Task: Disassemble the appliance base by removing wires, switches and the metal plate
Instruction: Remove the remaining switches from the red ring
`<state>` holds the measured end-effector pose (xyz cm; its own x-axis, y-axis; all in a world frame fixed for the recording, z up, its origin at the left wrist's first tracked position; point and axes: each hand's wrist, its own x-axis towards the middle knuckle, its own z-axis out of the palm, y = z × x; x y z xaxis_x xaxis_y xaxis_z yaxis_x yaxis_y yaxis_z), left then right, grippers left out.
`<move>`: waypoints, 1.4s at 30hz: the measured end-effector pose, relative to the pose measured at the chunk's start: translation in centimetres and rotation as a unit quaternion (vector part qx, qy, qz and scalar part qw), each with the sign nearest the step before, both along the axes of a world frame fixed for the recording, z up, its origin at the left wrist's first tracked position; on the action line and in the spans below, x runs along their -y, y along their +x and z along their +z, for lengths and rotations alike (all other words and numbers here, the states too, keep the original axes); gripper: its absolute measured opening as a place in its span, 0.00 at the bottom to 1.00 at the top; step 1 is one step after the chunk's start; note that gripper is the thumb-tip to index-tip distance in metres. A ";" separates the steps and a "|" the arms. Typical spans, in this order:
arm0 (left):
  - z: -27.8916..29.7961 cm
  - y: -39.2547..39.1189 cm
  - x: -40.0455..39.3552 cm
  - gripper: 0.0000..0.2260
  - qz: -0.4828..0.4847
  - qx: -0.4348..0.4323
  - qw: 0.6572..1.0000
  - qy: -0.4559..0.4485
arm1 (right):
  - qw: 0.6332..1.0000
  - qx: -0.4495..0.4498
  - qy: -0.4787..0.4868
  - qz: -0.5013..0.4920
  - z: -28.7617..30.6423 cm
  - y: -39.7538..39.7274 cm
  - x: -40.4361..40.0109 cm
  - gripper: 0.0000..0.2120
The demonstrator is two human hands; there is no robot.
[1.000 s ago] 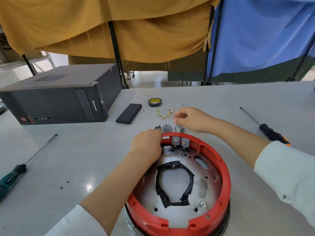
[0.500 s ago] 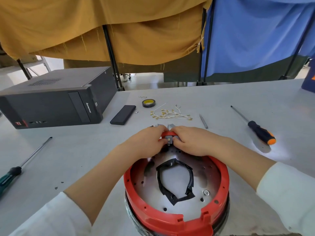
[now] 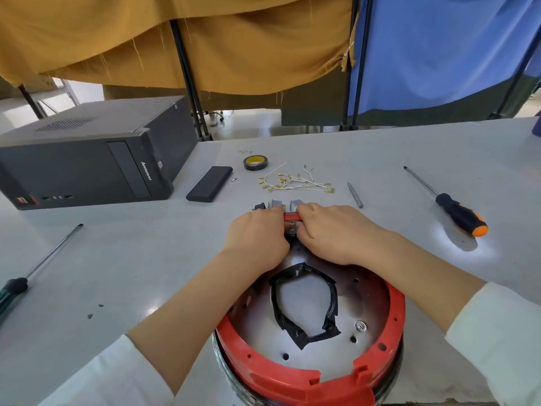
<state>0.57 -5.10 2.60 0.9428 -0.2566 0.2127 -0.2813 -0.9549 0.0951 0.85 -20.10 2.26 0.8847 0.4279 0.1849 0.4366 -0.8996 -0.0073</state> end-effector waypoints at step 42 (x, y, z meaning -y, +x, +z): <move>-0.3 0.0 0.4 0.16 -0.031 0.039 0.995 0.089 | 0.997 0.062 -0.045 -0.009 0.0 -0.8 -0.3 0.14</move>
